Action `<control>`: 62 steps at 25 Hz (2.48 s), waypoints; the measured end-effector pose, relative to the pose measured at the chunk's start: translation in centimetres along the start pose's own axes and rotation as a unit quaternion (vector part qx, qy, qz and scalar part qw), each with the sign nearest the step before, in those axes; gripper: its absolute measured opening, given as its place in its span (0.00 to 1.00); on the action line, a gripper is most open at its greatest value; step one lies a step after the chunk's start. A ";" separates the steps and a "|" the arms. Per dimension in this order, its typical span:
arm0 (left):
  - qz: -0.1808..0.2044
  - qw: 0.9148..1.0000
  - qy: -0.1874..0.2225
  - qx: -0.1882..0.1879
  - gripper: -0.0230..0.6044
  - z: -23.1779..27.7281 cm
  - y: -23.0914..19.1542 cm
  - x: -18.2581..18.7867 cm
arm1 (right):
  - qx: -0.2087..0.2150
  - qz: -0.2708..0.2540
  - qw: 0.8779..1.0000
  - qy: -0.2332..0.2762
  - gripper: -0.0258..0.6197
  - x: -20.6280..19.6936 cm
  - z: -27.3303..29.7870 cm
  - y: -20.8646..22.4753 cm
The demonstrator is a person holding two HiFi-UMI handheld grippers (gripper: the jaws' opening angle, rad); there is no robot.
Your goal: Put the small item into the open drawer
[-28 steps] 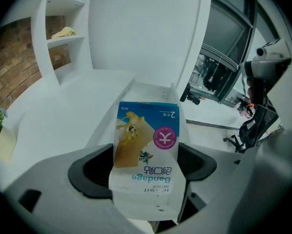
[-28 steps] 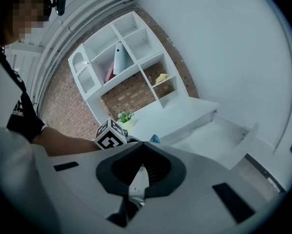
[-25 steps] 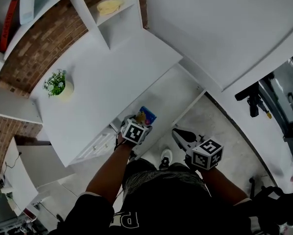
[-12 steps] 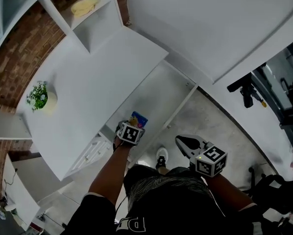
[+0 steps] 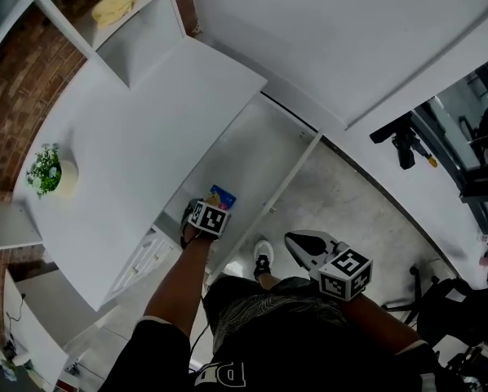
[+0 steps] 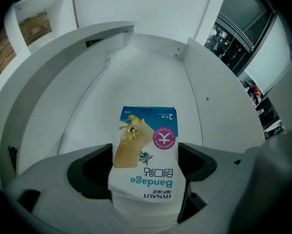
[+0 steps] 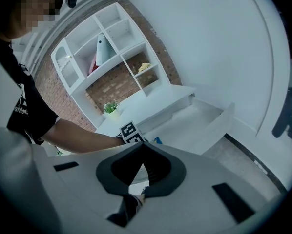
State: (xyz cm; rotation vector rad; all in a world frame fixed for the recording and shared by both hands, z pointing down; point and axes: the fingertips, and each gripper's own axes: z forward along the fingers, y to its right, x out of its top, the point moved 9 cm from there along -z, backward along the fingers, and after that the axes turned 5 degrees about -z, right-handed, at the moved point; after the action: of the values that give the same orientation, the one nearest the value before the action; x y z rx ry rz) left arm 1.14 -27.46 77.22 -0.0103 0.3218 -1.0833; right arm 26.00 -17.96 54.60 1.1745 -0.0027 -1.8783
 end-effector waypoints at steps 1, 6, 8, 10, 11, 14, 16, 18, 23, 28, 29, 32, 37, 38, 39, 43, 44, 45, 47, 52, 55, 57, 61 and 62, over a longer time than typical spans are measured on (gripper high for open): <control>0.003 1.000 0.000 0.002 0.68 0.1 0.0 0.1 | -0.001 0.001 1.000 0.000 0.05 0.0 0.0 0.1; 0.020 1.000 -0.003 0.016 0.68 0.6 0.2 0.1 | -0.008 0.009 1.000 0.000 0.05 -0.2 -0.2 0.2; 0.028 0.999 -0.008 0.020 0.68 0.8 0.3 0.1 | -0.010 0.009 1.000 0.001 0.05 -0.2 -0.2 0.3; 0.034 0.999 -0.010 0.018 0.68 0.7 0.4 0.0 | -0.012 0.010 1.000 0.001 0.05 -0.2 -0.4 0.3; 0.036 0.999 -0.010 0.015 0.68 0.6 0.5 0.0 | -0.011 0.008 1.000 0.003 0.05 -0.2 -0.4 0.3; 0.039 0.999 0.000 0.009 0.68 -0.2 0.6 0.4 | -0.010 0.001 1.000 0.005 0.05 -0.2 -0.8 0.1; 0.037 0.999 0.008 0.007 0.68 -0.9 0.8 0.5 | -0.017 -0.004 1.000 0.000 0.05 -0.1 -1.3 0.0; 0.035 0.999 0.016 0.004 0.68 -1.6 1.0 0.6 | -0.020 -0.008 1.000 0.002 0.05 0.1 -1.7 -0.1; 0.019 0.999 0.039 0.004 0.68 -4.3 1.5 0.6 | -0.009 -0.021 0.999 0.025 0.05 0.8 -2.3 -0.8; 0.014 0.997 0.077 0.008 0.68 -8.8 2.3 0.6 | 0.015 -0.038 0.998 0.049 0.05 1.7 -2.3 -2.3; 0.015 0.996 0.086 0.008 0.68 -9.8 2.4 0.7 | 0.020 -0.041 0.997 0.054 0.05 1.8 -2.3 -2.6; -0.001 0.993 0.115 0.014 0.67 -13.1 3.0 0.8 | 0.030 -0.048 0.996 0.066 0.05 2.1 -2.5 -3.0; -0.054 0.981 0.185 -0.012 0.22 -17.3 4.8 -0.4 | 0.039 -0.054 0.994 0.082 0.05 2.7 -2.9 -3.6; -0.054 0.979 0.196 -0.014 0.18 -18.2 5.2 -0.7 | 0.040 -0.053 0.994 0.084 0.05 2.7 -3.0 -3.7; -0.054 0.977 0.206 -0.014 0.14 -19.0 5.6 -1.0 | 0.041 -0.052 0.994 0.086 0.05 2.7 -3.1 -3.8; -0.060 0.969 0.239 -0.021 0.08 -22.1 7.0 -2.2 | 0.053 -0.061 0.992 0.095 0.05 2.9 -3.4 -4.5; -0.064 0.967 0.245 -0.025 0.07 -22.8 7.3 -2.5 | 0.056 -0.064 0.992 0.097 0.05 2.9 -3.4 -4.8; -0.067 0.965 0.251 -0.028 0.07 -23.5 7.6 -2.9 | 0.059 -0.066 0.991 0.098 0.05 2.9 -3.5 -5.1; -0.070 0.962 0.263 -0.032 0.07 -24.9 8.3 -3.6 | 0.065 -0.069 0.990 0.101 0.05 2.9 -3.5 -5.7; -0.071 0.950 0.302 -0.036 0.06 -28.4 9.9 -5.4 | 0.079 -0.092 0.987 0.104 0.05 2.8 -3.4 -7.1; -0.075 0.943 0.321 -0.041 0.06 -30.1 10.3 -7.1 | 0.085 -0.101 0.986 0.105 0.05 2.7 -3.1 -8.3; -0.074 0.940 0.329 -0.044 0.06 -30.6 10.1 -8.2 | 0.090 -0.105 0.985 0.104 0.05 2.6 -2.9 -9.3; -0.089 0.930 0.352 -0.057 0.06 -31.8 9.1 -10.4 | 0.091 -0.104 0.987 0.088 0.05 1.9 -2.1 -11.2; -0.087 0.928 0.358 -0.057 0.06 -32.4 8.9 -11.0 | 0.087 -0.105 0.987 0.086 0.05 1.6 -1.8 -11.8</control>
State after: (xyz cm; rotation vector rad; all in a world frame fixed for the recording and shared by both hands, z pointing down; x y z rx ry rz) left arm -4.31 -8.90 47.64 0.2645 1.0603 -1.2161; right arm 19.08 -11.21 47.42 1.5034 0.0544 -1.9835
